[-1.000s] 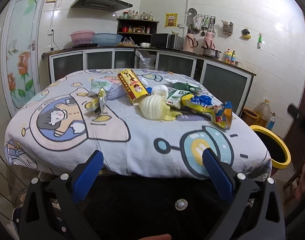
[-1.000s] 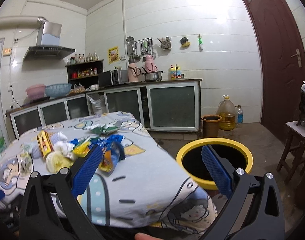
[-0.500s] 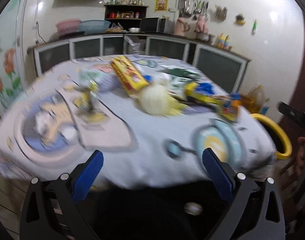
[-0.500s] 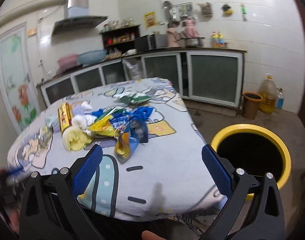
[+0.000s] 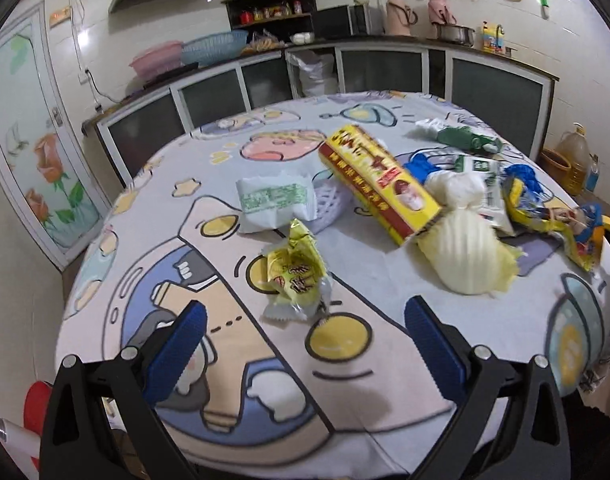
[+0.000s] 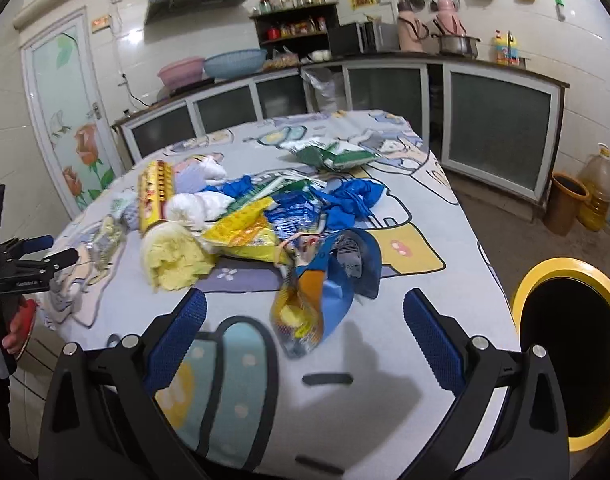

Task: Collect trash
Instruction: 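Grasp the yellow snack wrapper with the left gripper while the right gripper grasps the blue-yellow wrapper, then carry both wrappers over the yellow-rimmed bin with both grippers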

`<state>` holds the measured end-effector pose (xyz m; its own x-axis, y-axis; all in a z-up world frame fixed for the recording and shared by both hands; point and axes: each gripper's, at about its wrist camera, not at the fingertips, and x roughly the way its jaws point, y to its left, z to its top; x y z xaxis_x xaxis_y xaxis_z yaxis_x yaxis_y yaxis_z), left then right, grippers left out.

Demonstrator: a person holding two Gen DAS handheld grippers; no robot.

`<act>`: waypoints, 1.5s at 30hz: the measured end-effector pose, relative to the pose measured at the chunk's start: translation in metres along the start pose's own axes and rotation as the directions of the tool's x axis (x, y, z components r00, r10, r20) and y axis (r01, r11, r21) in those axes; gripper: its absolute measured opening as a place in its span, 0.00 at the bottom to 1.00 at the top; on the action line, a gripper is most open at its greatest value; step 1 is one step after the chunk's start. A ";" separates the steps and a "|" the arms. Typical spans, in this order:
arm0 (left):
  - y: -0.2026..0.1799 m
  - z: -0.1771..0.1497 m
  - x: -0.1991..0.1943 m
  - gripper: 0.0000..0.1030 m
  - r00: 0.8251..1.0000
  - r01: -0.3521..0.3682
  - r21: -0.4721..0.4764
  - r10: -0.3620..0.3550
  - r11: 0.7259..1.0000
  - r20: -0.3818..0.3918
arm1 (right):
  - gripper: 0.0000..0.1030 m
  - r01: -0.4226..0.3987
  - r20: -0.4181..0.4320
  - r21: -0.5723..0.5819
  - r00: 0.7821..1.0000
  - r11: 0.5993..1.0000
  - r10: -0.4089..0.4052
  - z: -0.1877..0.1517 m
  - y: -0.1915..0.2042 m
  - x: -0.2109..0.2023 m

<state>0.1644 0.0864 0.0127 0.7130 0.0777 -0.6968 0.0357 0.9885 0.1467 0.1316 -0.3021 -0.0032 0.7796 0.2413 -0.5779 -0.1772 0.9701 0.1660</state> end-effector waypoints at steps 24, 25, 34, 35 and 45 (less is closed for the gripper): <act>0.027 0.021 0.100 0.43 0.975 0.107 -0.195 -0.141 0.975 -0.171 | 0.34 0.064 -0.200 0.069 0.979 0.996 -0.048 0.014 -0.015 0.078; 0.030 0.022 0.101 0.40 0.974 0.111 -0.210 -0.148 0.971 -0.171 | 0.29 0.067 -0.199 0.079 0.979 0.995 -0.050 0.014 -0.017 0.078; 0.046 0.019 0.092 0.20 0.971 0.137 -0.281 -0.185 0.950 -0.153 | 0.01 0.051 -0.153 0.154 0.988 0.987 -0.027 0.020 -0.030 0.058; 0.047 0.018 0.089 0.19 0.972 0.135 -0.281 -0.182 0.950 -0.149 | 0.01 0.048 -0.145 0.150 0.989 0.988 -0.026 0.021 -0.029 0.054; 0.058 0.011 0.050 0.18 0.976 0.171 -0.288 -0.202 0.942 -0.084 | 0.01 -0.004 -0.079 0.117 0.997 0.993 0.014 0.036 -0.026 0.015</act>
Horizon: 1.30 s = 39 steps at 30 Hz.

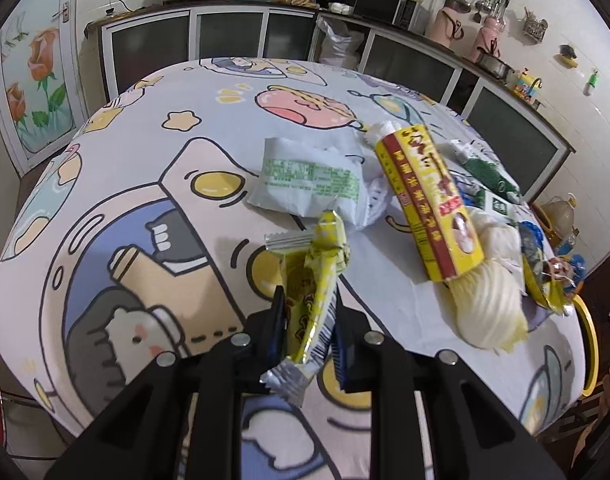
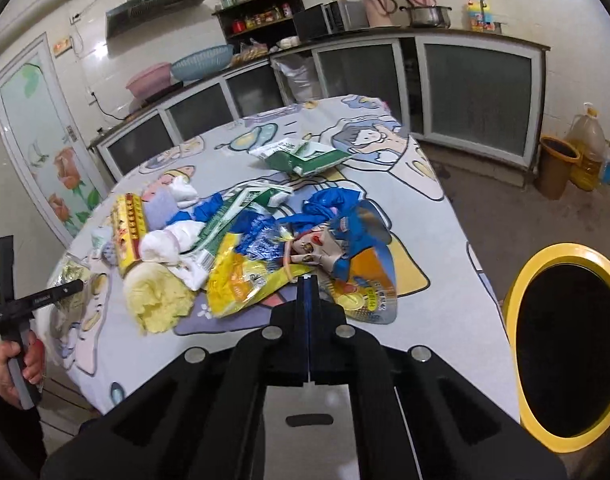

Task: Collect trash
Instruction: 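Carry both wrappers over the yellow-rimmed bin with both grippers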

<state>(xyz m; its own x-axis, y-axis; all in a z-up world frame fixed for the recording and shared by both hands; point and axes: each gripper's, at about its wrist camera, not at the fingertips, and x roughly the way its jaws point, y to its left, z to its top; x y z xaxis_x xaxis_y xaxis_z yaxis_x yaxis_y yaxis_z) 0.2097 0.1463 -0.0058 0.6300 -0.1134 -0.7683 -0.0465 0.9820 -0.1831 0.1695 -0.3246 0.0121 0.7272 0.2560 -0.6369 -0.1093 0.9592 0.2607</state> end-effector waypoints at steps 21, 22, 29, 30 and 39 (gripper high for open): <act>-0.009 -0.009 -0.016 0.18 0.999 0.042 0.023 -0.042 0.999 0.020 | 0.22 -0.008 -0.133 -0.015 0.991 1.000 0.006 0.028 -0.030 0.073; -0.009 -0.009 -0.017 0.18 0.999 0.040 0.024 -0.041 0.999 0.021 | 0.22 0.000 -0.116 -0.043 0.993 0.999 -0.005 0.026 -0.026 0.066; -0.014 -0.006 -0.031 0.18 0.997 0.059 0.035 -0.060 0.998 0.046 | 0.22 -0.041 -0.046 0.006 0.998 0.999 0.042 0.030 -0.035 0.020; -0.018 -0.006 -0.034 0.18 0.997 0.064 0.042 -0.066 0.997 0.050 | 0.22 -0.041 -0.035 0.017 0.999 0.999 0.042 0.031 -0.039 0.013; -0.093 0.001 -0.042 0.18 0.988 0.135 0.190 -0.146 0.973 0.045 | 0.22 0.077 0.014 0.053 0.997 0.996 -0.078 0.018 -0.082 -0.038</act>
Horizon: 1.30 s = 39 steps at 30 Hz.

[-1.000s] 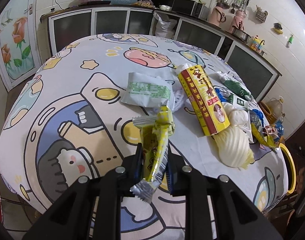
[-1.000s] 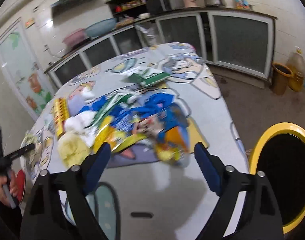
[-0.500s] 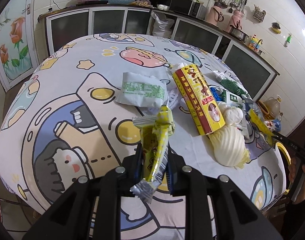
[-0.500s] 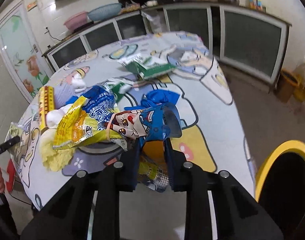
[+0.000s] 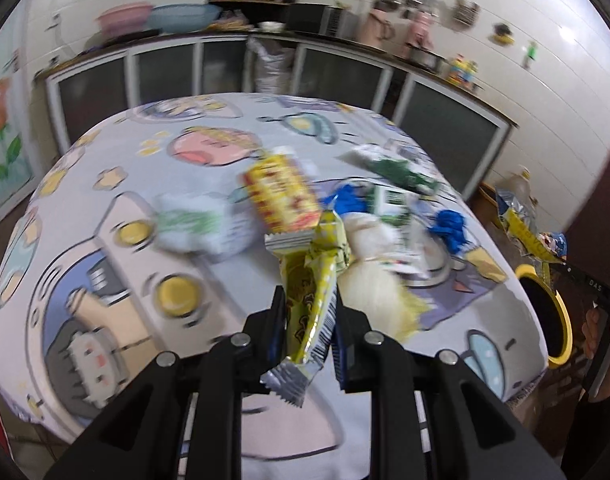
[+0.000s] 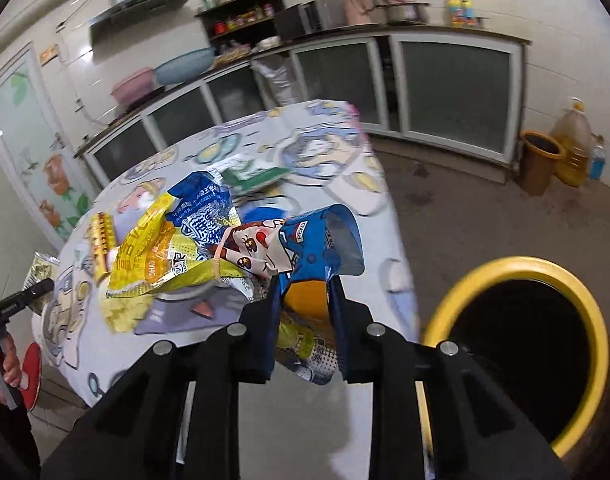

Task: Collect trash
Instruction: 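Carry both wrappers over the yellow-rimmed bin with both grippers, then open both grippers to drop the wrappers into the bin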

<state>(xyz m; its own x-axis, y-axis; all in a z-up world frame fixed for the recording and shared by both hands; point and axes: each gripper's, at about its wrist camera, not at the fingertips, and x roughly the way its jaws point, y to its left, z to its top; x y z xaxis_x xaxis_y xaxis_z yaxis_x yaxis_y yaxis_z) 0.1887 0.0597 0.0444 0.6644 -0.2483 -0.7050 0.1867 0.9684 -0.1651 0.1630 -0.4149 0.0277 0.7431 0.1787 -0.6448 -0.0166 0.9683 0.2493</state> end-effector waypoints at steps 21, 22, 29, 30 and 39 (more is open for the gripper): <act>-0.333 0.006 0.122 0.18 0.881 0.468 0.364 -0.391 0.805 -0.267 | 0.23 0.532 -0.045 0.265 0.840 0.805 -0.540 -0.068 -0.174 -0.069; -0.349 0.001 0.129 0.18 0.873 0.482 0.376 -0.395 0.792 -0.287 | 0.23 0.542 -0.060 0.270 0.834 0.796 -0.548 -0.071 -0.179 -0.067; -0.414 -0.024 0.171 0.19 0.840 0.526 0.408 -0.381 0.746 -0.386 | 0.23 0.584 -0.144 0.324 0.808 0.744 -0.571 -0.084 -0.210 -0.055; -0.420 -0.026 0.176 0.19 0.837 0.529 0.409 -0.378 0.744 -0.395 | 0.23 0.586 -0.149 0.329 0.806 0.740 -0.572 -0.084 -0.213 -0.054; -0.445 -0.032 0.190 0.53 0.821 0.550 0.374 -0.401 0.747 -0.407 | 0.41 0.596 -0.189 0.360 0.800 0.718 -0.570 -0.078 -0.227 -0.048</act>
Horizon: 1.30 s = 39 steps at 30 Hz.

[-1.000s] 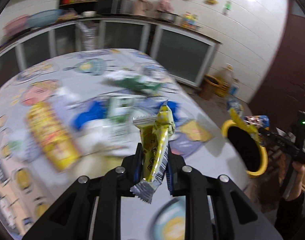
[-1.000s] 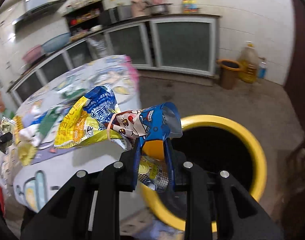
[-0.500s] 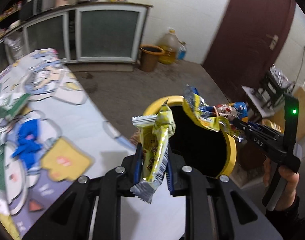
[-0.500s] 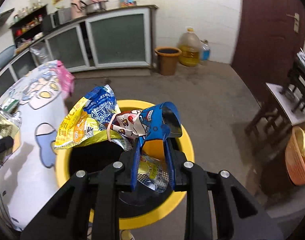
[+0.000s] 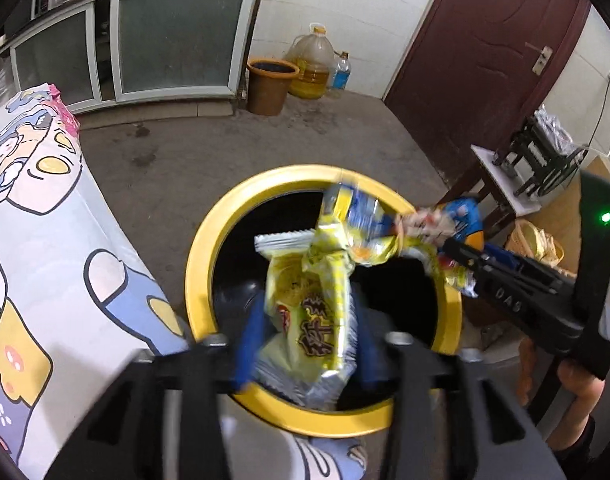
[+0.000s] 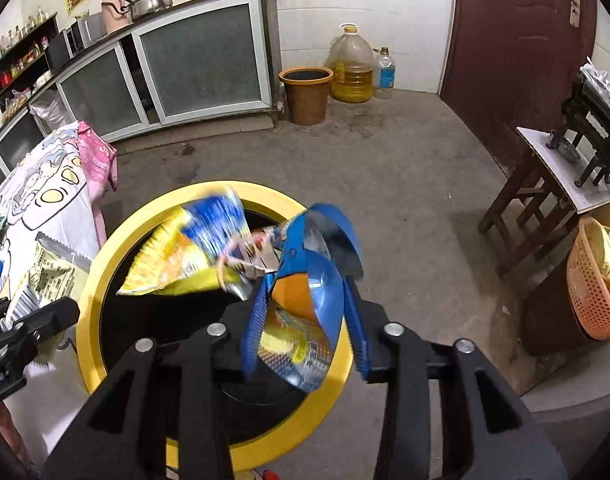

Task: Collect trash
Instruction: 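Open both grippers to drop the wrappers into the bin, then grasp the white tissue packet with the left gripper while the right gripper grasps the blue glove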

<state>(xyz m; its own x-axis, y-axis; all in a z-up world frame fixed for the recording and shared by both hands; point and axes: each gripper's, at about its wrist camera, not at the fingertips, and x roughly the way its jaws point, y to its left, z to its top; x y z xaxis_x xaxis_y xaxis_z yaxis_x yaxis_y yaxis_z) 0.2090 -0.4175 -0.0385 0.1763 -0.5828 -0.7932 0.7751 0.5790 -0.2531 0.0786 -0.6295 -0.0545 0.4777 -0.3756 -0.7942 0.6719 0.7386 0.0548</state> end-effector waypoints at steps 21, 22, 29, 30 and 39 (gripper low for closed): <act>0.079 -0.048 -0.171 0.92 0.912 -0.182 -0.152 0.224 0.972 0.344 | 0.55 -0.195 0.306 -0.168 0.922 0.966 0.239 -0.013 0.066 -0.104; 0.088 -0.054 -0.184 0.92 0.899 -0.212 -0.168 0.260 0.963 0.352 | 0.55 -0.212 0.321 -0.198 0.909 0.957 0.267 -0.015 0.078 -0.112; 0.160 -0.117 -0.273 0.92 0.811 -0.379 -0.302 0.471 0.875 0.346 | 0.59 -0.371 0.288 -0.331 0.836 0.868 0.467 -0.020 0.158 -0.139; 0.172 -0.128 -0.286 0.92 0.789 -0.416 -0.322 0.513 0.851 0.337 | 0.59 -0.382 0.282 -0.345 0.829 0.857 0.483 -0.020 0.167 -0.140; 0.233 -0.198 -0.341 0.92 0.700 -0.553 -0.407 0.670 0.727 0.245 | 0.60 -0.469 0.144 -0.502 0.783 0.727 0.605 -0.034 0.268 -0.145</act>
<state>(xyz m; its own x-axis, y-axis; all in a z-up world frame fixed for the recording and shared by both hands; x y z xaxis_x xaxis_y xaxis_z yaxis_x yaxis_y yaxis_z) 0.2099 0.0288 0.0632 0.7919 -0.1601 -0.5893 0.2192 0.9752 0.0295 0.1703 -0.3576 0.0549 0.8623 0.0722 -0.5012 -0.0201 0.9939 0.1086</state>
